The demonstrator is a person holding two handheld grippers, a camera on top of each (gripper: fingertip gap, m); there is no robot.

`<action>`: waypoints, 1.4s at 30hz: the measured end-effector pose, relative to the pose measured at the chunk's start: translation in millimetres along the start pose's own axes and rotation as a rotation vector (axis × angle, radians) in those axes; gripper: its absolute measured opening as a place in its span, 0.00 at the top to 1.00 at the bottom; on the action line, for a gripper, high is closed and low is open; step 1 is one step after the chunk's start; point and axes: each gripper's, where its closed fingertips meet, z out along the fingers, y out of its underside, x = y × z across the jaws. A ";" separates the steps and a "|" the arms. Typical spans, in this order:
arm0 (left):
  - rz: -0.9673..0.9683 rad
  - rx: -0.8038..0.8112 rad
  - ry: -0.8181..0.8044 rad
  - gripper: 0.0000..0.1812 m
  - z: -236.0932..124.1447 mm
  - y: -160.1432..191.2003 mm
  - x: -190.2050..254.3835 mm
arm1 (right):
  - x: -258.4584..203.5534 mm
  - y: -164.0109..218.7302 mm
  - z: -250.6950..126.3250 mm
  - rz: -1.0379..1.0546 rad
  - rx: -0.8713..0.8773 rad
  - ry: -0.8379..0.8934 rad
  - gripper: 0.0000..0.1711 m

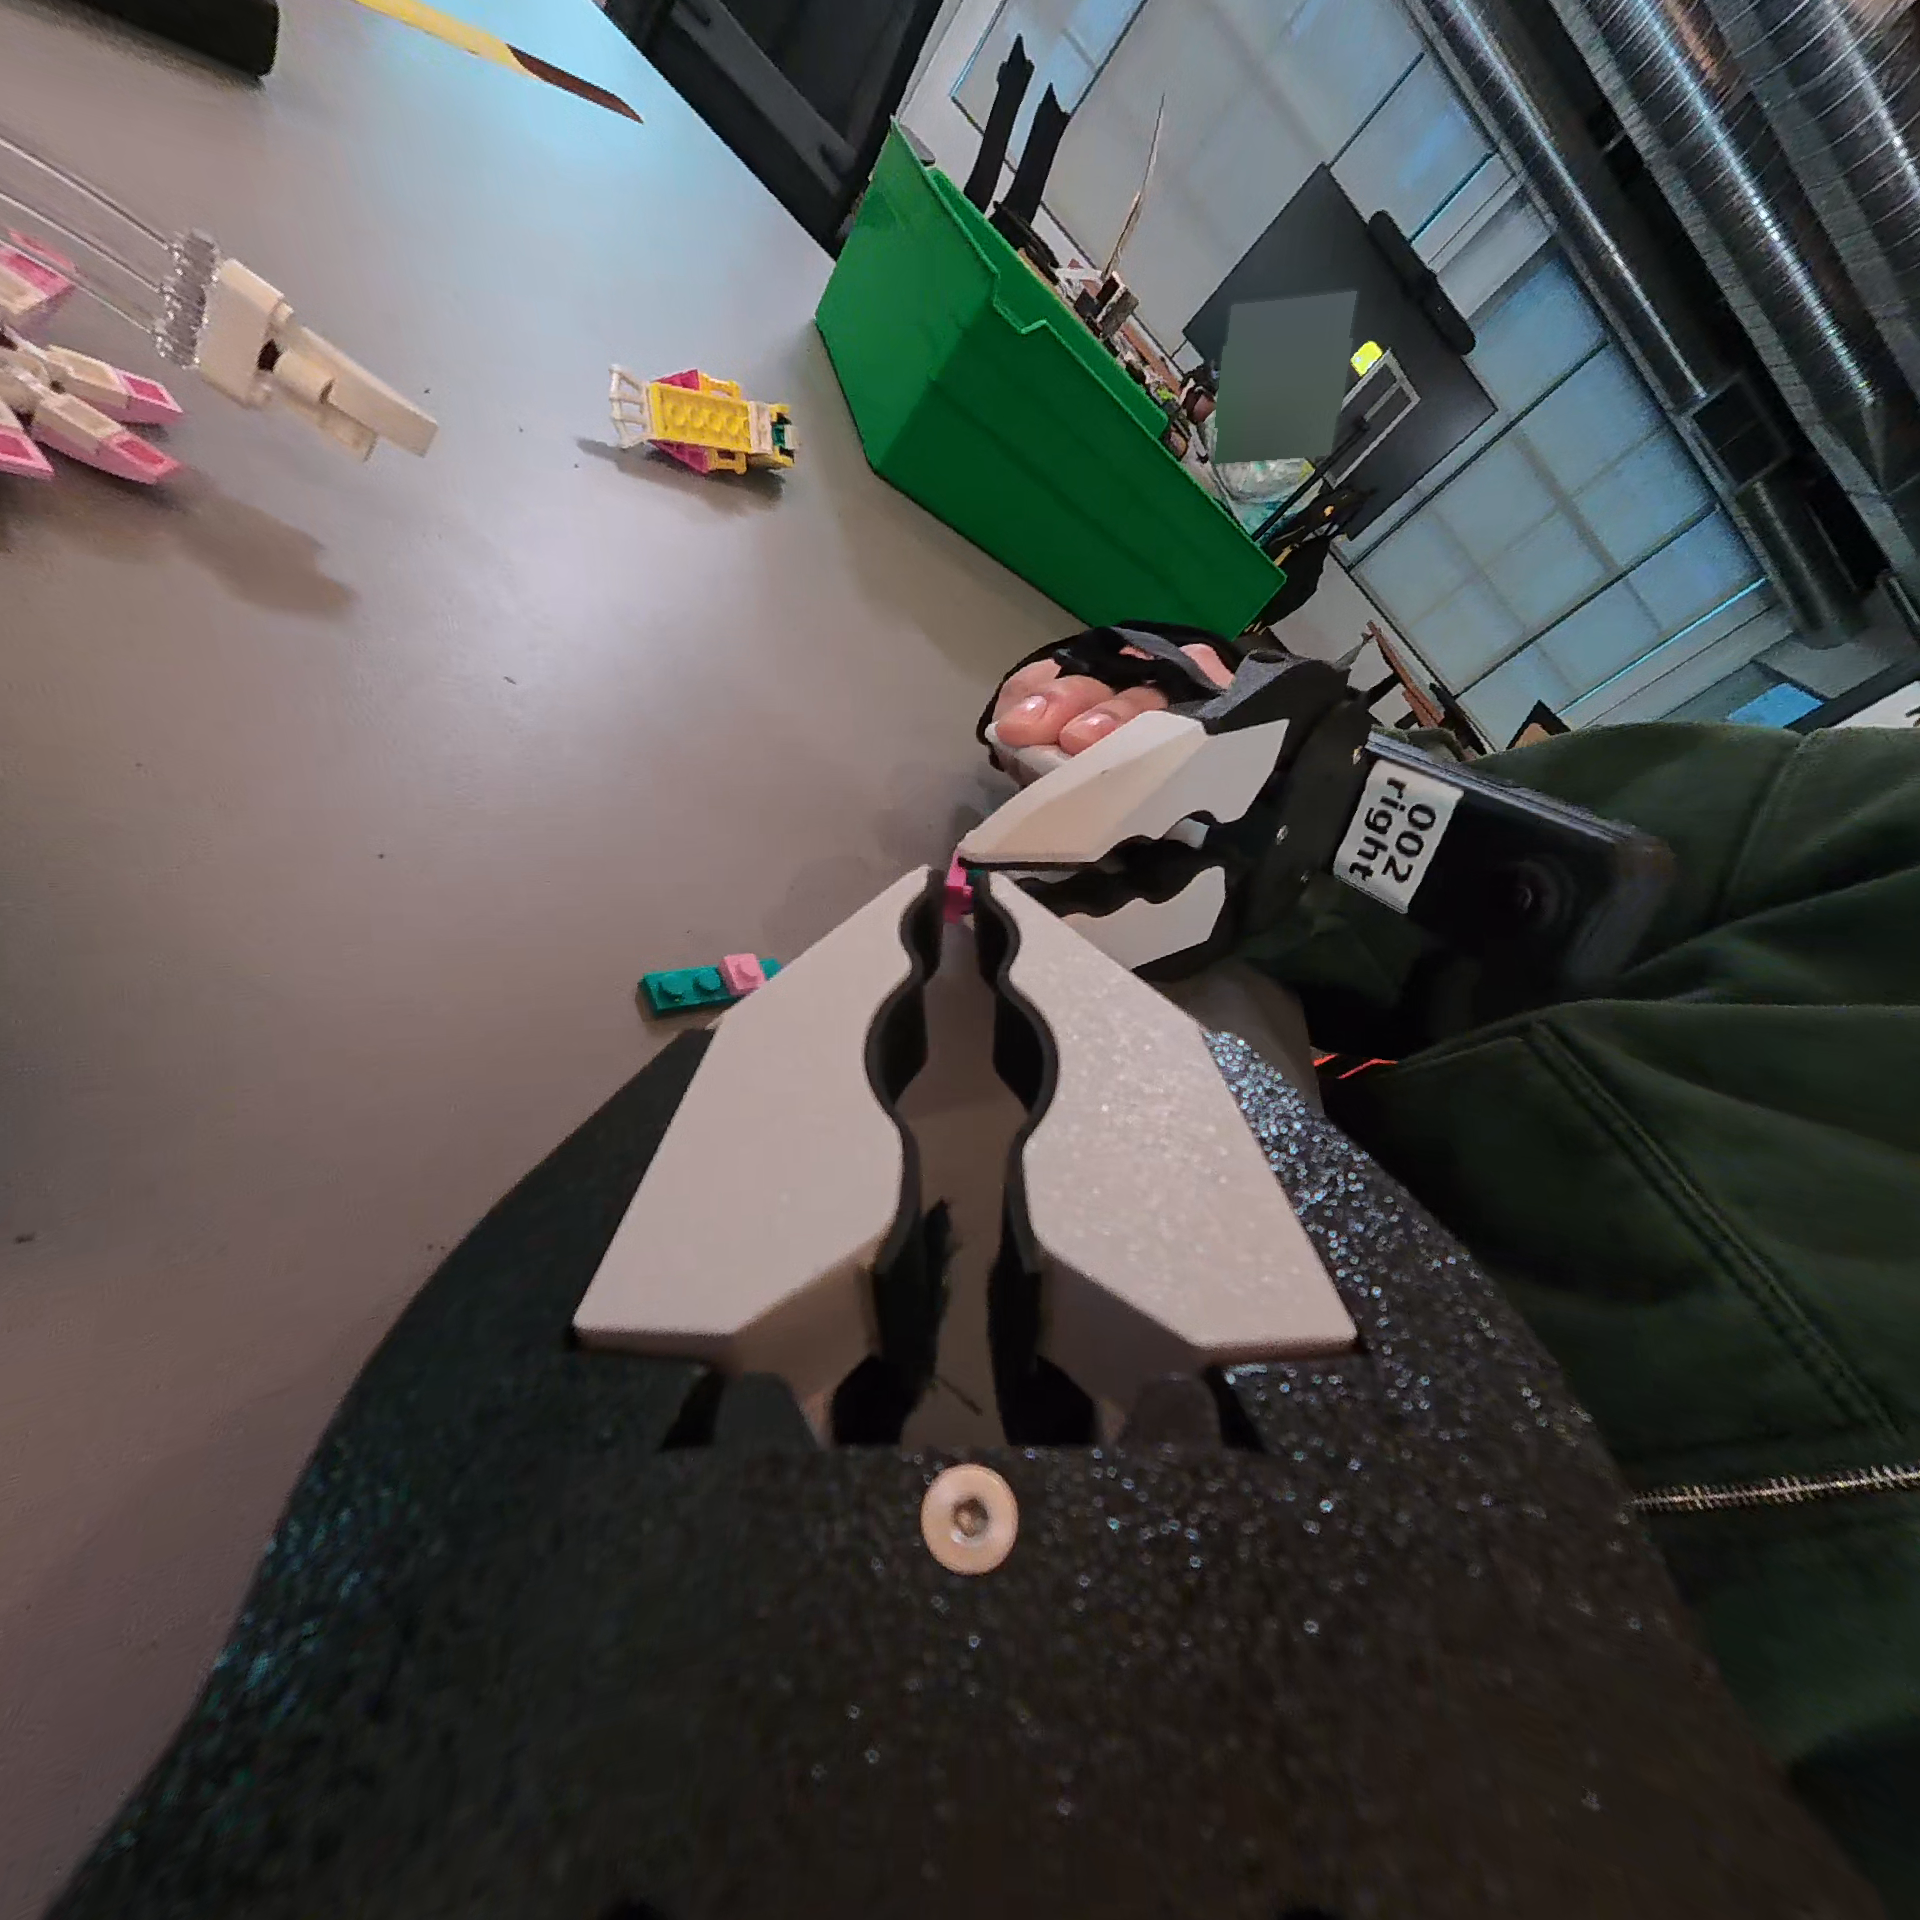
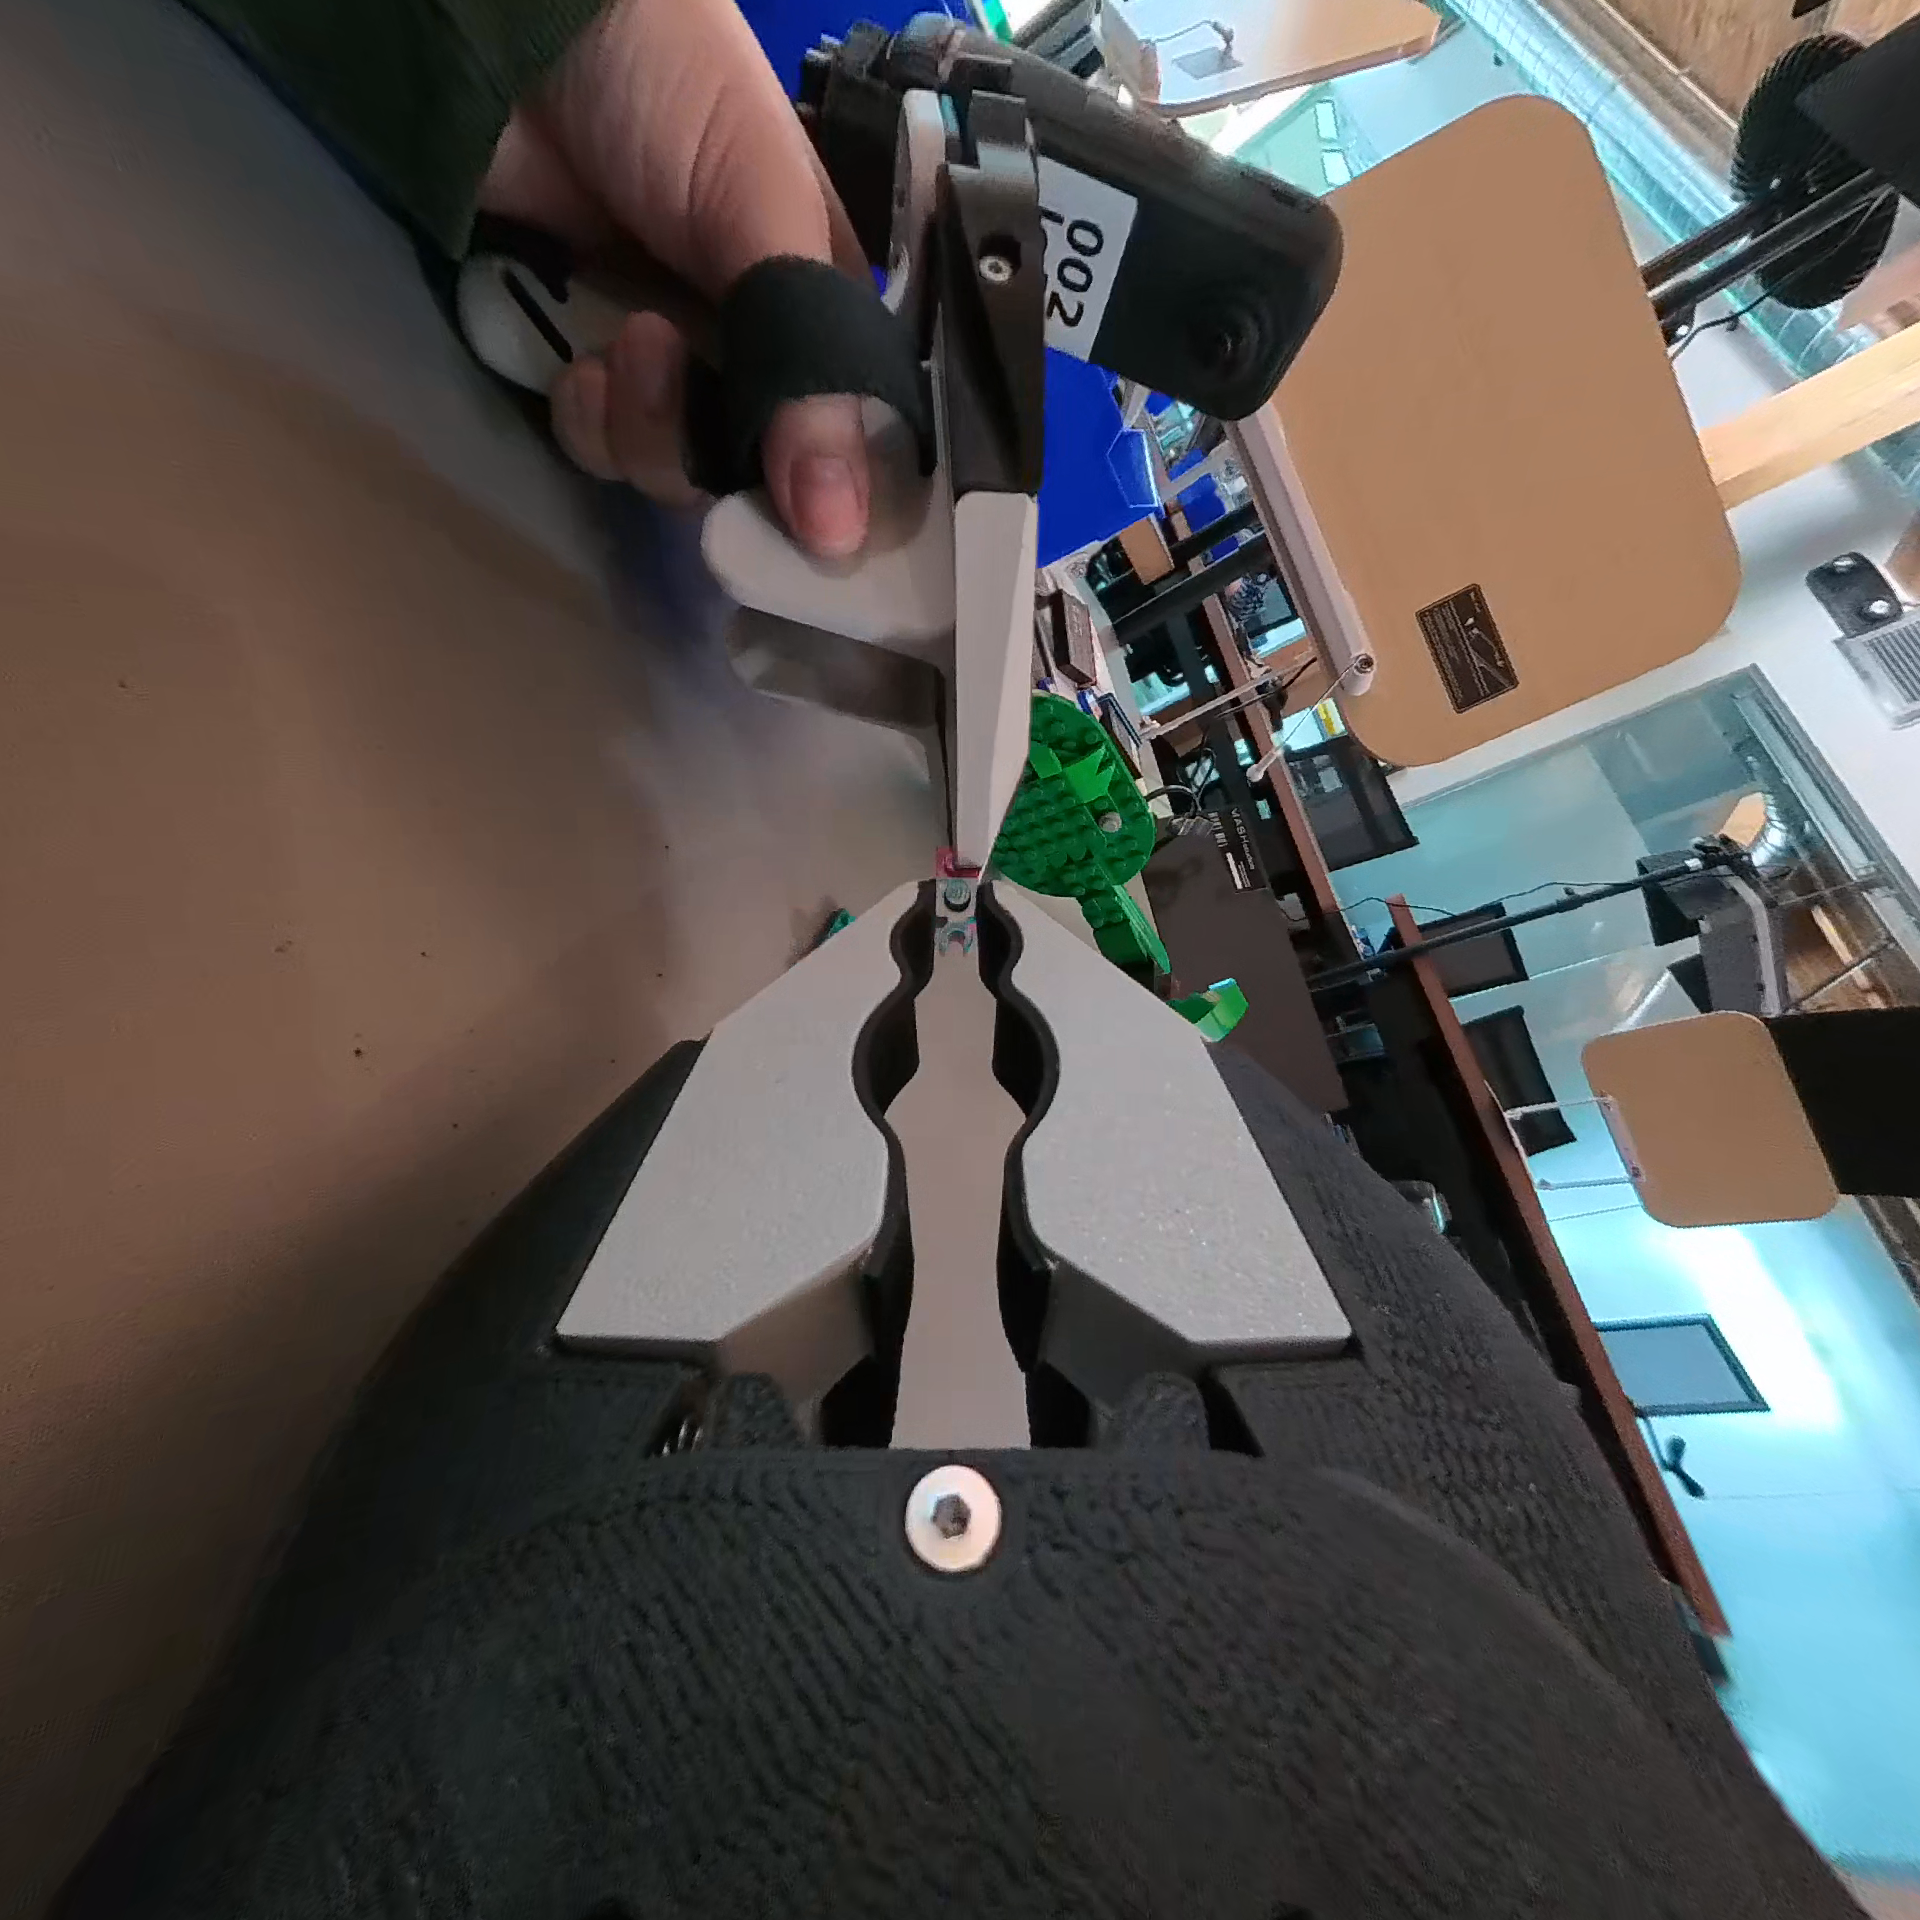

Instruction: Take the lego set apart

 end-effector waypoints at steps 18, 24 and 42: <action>0.042 0.018 -0.097 0.98 -2.1 -1.1 -5.5 | -4.2 4.7 3.4 -0.081 -0.071 0.011 1.00; 0.010 -0.042 -0.129 0.98 -0.6 7.1 -14.0 | -1.9 9.0 4.4 -0.051 -0.064 0.019 0.93; 0.033 -0.060 -0.166 0.98 3.5 10.5 -14.7 | -11.3 7.8 1.9 0.082 -0.080 -0.065 0.98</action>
